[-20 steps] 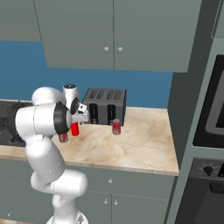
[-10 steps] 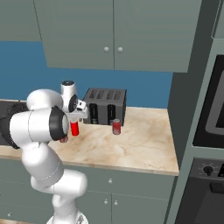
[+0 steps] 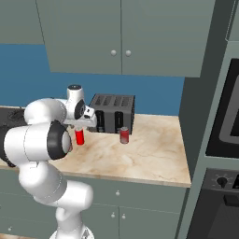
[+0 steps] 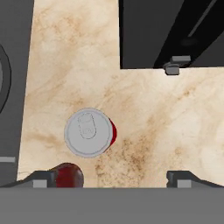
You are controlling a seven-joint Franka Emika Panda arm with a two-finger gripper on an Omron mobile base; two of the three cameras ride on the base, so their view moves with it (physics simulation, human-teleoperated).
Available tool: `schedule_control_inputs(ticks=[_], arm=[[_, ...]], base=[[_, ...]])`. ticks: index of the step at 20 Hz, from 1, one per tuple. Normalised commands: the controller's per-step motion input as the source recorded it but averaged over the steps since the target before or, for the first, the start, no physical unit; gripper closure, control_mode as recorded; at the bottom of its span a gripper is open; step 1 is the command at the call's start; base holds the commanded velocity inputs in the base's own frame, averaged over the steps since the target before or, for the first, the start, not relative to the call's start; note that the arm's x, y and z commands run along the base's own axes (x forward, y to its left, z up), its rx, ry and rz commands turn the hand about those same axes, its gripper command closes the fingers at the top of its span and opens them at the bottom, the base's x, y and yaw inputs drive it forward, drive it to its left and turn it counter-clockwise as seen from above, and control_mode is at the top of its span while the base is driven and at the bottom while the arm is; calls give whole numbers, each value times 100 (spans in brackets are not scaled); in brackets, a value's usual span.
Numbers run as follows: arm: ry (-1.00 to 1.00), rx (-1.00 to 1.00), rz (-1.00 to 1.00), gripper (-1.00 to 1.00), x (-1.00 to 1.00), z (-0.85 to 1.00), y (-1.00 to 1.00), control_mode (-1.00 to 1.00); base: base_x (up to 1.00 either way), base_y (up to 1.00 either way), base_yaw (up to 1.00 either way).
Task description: Four empty soda cans are scattered around the kitchen. Gather all the cans and cluster them next to the stove for recycling.
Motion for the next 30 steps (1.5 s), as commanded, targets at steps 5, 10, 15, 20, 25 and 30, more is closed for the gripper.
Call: schedule_control_inputs(ticks=[5, 10, 15, 20, 25, 30], arm=[[0, 0, 0, -100, -16, 15, -33, -100], [0, 0, 0, -100, -8, 13, -36, -100], [0, 0, 0, -100, -1, 11, -35, -100], [0, 0, 0, -100, 0, 13, -31, -100], [0, 0, 0, -100, 4, 12, -30, -100], [0, 0, 0, -100, 4, 1, -28, -100]], base=[[0, 0, 0], [0, 0, 0], [0, 0, 0], [0, 0, 0], [0, 0, 0], [0, 0, 0]])
